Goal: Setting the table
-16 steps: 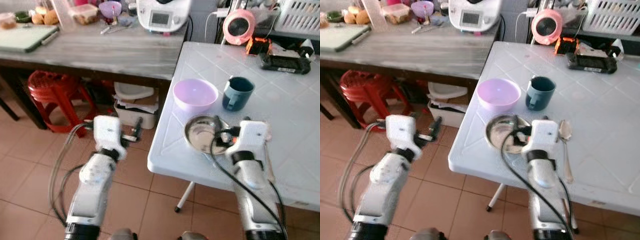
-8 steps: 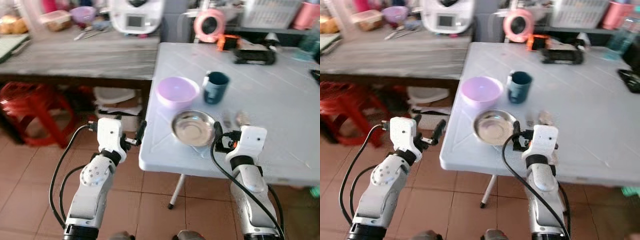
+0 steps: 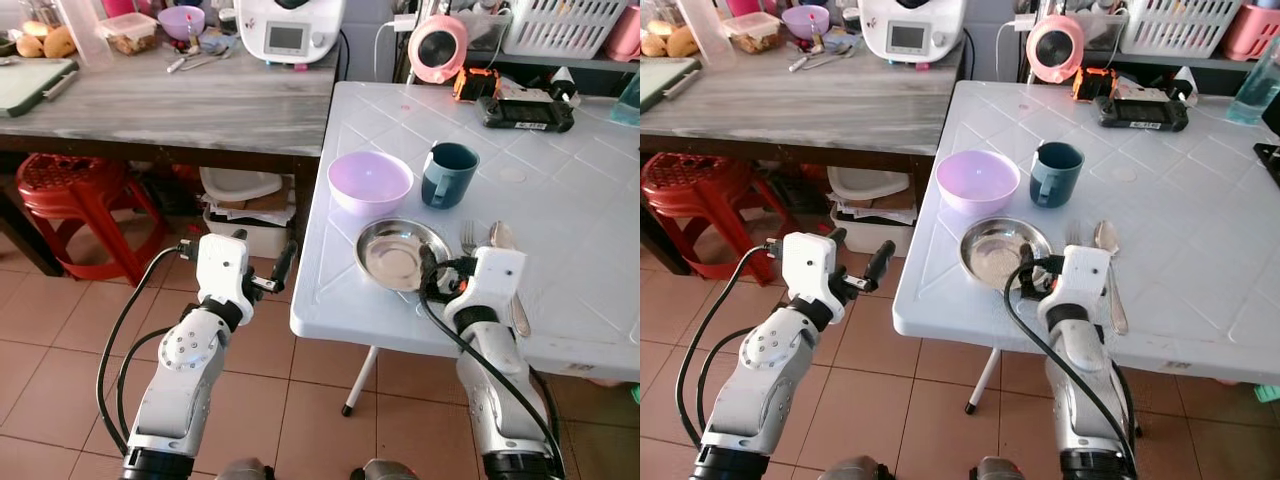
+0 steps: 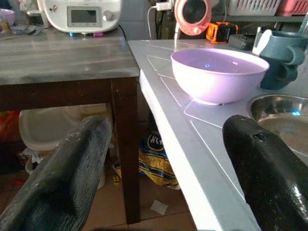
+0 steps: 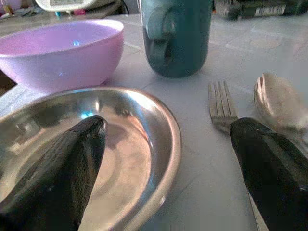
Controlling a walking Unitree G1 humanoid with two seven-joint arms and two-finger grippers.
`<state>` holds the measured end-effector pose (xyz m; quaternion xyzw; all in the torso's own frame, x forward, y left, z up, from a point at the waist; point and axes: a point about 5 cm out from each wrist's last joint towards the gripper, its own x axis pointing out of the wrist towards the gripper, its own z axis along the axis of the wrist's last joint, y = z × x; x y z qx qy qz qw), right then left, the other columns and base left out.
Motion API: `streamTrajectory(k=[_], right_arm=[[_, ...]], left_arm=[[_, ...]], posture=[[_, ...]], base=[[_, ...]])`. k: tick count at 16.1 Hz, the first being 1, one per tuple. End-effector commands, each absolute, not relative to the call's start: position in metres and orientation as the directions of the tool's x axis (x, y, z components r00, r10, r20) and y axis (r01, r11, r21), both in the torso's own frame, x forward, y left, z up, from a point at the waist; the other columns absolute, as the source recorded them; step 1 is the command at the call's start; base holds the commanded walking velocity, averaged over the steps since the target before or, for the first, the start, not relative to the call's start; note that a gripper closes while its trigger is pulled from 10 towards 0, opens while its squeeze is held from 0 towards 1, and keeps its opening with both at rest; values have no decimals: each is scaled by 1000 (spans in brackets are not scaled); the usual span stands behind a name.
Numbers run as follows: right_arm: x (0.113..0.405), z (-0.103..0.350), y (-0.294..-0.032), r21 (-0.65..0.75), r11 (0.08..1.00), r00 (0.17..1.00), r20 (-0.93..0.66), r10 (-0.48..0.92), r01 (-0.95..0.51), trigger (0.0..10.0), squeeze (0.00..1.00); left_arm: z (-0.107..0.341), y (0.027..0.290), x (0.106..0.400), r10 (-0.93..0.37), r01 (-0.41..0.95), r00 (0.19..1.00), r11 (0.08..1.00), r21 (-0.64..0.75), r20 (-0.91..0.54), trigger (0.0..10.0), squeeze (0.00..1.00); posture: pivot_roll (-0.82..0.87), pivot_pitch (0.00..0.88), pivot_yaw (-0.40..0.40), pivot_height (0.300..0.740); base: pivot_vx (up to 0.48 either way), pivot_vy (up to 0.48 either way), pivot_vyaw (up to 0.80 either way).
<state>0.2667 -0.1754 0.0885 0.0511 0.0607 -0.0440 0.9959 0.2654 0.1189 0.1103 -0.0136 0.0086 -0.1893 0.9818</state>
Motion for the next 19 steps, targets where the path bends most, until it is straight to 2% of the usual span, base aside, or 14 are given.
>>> streamTrajectory(k=[1, 6, 7, 8, 9, 12, 13, 14, 15, 16, 19], right_arm=[[268, 86, -177, 116, 989, 985, -157, -73, 91, 10000, 0], [266, 79, -178, 163, 983, 977, -210, -44, 79, 10000, 0], [267, 78, -178, 169, 983, 976, -216, -31, 69, 8941, 0], [271, 78, -175, 167, 985, 977, -215, -6, 43, 314, 0], [274, 79, -174, 172, 984, 977, -213, 5, 33, 0, 0], [278, 82, -173, 189, 982, 977, -213, 15, 26, 0, 0], [279, 82, -173, 191, 981, 976, -216, 20, 22, 1882, 0], [279, 81, -172, 209, 978, 974, -224, 29, 19, 3176, 0], [279, 81, -172, 214, 977, 974, -223, 30, 19, 3882, 0], [279, 81, -171, 218, 976, 975, -221, 35, 15, 9804, 0], [282, 89, -165, 309, 951, 980, -183, 80, -20, 10000, 0]], left_arm=[[114, 120, 264, -375, 374, 927, 927, -20, -8, 10000, 0], [113, 121, 263, -378, 377, 926, 926, -19, -18, 10000, 0], [113, 120, 263, -379, 378, 925, 925, -19, -20, 10000, 0], [113, 120, 262, -382, 381, 924, 924, -17, -23, 10000, 0], [113, 120, 262, -382, 381, 924, 924, -17, -23, 10000, 0], [114, 122, 262, -375, 375, 926, 927, -16, -26, 10000, 0], [114, 123, 261, -374, 373, 927, 928, -16, -26, 10000, 0], [114, 123, 260, -373, 372, 928, 928, -15, -28, 10000, 0], [114, 123, 260, -373, 372, 928, 928, -15, -28, 10000, 0], [114, 123, 261, -373, 372, 928, 928, -13, -28, 10000, 0], [114, 123, 262, -377, 376, 926, 926, -18, -30, 10000, 0]], posture=[[-12, 0, 39, 740], [-15, 5, 46, 740], [-15, 6, 47, 740], [-13, 10, 49, 740], [-13, 10, 49, 740], [-3, 13, 46, 740], [-1, 14, 47, 740], [0, 15, 47, 740], [0, 15, 47, 740], [0, 14, 48, 740], [-2, 10, 48, 740]], base=[[0, 0, 0], [0, 0, 0], [0, 0, 0], [0, 0, 0], [0, 0, 0], [0, 0, 0], [0, 0, 0], [0, 0, 0], [0, 0, 0], [0, 0, 0], [0, 0, 0]])
